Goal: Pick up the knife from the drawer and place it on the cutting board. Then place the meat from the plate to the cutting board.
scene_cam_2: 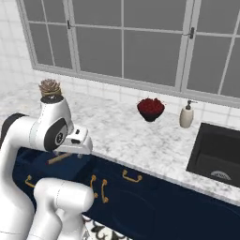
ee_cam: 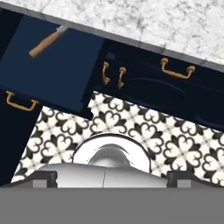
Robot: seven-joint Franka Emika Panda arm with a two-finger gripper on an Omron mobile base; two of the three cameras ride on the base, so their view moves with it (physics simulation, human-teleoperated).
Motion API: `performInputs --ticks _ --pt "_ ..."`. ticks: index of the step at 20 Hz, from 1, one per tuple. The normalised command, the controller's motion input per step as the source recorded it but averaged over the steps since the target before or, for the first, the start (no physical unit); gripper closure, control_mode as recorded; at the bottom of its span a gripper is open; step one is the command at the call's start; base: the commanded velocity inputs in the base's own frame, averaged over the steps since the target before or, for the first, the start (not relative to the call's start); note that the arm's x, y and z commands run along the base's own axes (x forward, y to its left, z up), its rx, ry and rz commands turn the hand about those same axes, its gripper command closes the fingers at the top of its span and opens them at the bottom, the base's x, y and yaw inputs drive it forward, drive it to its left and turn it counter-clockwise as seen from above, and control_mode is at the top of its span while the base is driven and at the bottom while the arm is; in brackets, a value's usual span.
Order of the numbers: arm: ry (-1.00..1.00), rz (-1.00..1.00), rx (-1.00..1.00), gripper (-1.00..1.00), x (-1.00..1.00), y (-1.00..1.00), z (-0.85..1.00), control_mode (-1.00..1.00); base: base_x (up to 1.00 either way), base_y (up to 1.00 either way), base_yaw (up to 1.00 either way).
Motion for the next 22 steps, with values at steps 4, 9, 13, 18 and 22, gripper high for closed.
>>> performInputs --ticks 4,9,13,18,22 --pt "0.0 0.0 0.0 -1.0 0.0 0.0 0.0 1.0 -0.04 -0.49 0.47" --pt "0.0 0.0 0.0 -1.0 0.0 0.0 0.0 1.0 0.0 -0.34 0.39" --pt "0.0 0.0 0.0 -1.0 0.0 0.0 0.0 1.0 0.0 -0.36 0.35" --pt "0.0 0.0 0.0 -1.0 0.0 0.0 0.0 1.0 0.0 -0.63 0.31" --pt "0.0 0.0 0.0 -1.0 0.0 0.0 0.0 1.0 0.0 -0.58 0.25"
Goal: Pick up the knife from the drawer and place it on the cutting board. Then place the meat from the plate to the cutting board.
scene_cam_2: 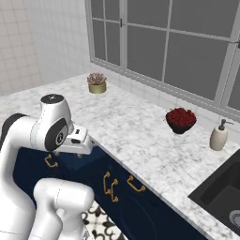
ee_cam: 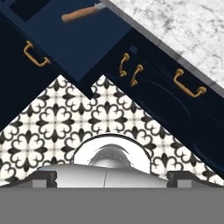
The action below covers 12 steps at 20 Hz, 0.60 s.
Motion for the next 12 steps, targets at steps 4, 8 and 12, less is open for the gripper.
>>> performInputs --ticks 4,8,12 --pt "0.0 0.0 0.0 -1.0 0.0 0.0 0.0 -1.0 0.0 -0.06 0.05" --pt "-0.11 -0.07 -0.01 -1.0 0.42 0.41 -0.2 -1.0 0.0 0.0 0.0" --pt "-0.06 -0.24 0.0 -1.0 0.95 0.91 -0.61 -1.0 0.0 0.0 0.0"
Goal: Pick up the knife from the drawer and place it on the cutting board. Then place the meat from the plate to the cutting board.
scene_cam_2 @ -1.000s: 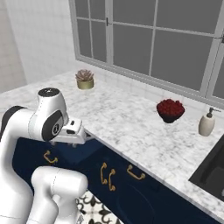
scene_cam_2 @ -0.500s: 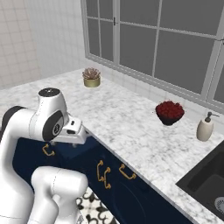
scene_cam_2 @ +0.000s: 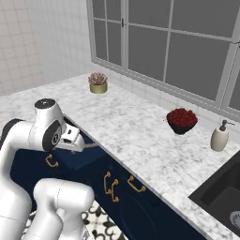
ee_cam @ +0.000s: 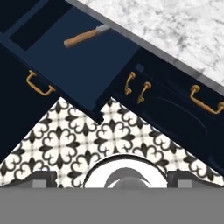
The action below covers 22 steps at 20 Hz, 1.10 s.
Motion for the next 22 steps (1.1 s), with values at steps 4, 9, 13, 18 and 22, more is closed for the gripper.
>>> performInputs --ticks 4,9,13,18,22 --pt "0.08 -0.26 0.07 -1.0 0.95 0.91 -0.74 -1.0 0.0 0.0 0.0" --pt "0.25 -0.12 0.08 -1.0 0.67 0.53 -0.45 -1.0 0.0 0.0 0.0" --pt "0.1 -0.06 0.01 -1.0 0.49 0.18 -0.17 -1.0 0.0 0.0 0.0" --pt "0.0 -0.06 0.0 -1.0 0.38 0.08 -0.08 -1.0 0.0 0.0 0.0" --pt "0.0 -0.06 0.0 -1.0 0.33 0.11 -0.32 -1.0 0.0 0.0 0.0"
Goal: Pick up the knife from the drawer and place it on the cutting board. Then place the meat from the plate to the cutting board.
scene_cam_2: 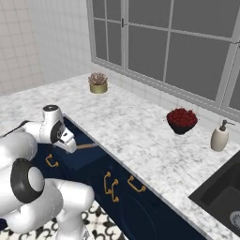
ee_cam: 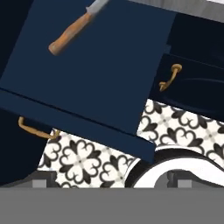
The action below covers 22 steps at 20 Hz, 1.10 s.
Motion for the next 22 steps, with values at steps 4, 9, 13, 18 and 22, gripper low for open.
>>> performInputs --ticks 4,9,13,18,22 --pt "0.0 -0.05 0.0 -1.0 0.37 0.16 -0.43 -1.0 0.0 0.0 0.0" --pt "0.01 -0.03 0.0 -1.0 0.42 0.04 -0.52 -1.0 0.0 0.0 0.0" --pt "0.08 -0.05 0.0 -1.0 0.31 0.14 -0.63 -1.0 0.0 0.0 0.0" --pt "0.18 -0.04 0.0 -1.0 -0.23 0.59 -0.6 -1.0 0.0 0.0 0.0" --pt "0.1 0.0 0.0 -1.0 -1.0 1.0 -0.36 -1.0 0.0 0.0 0.0"
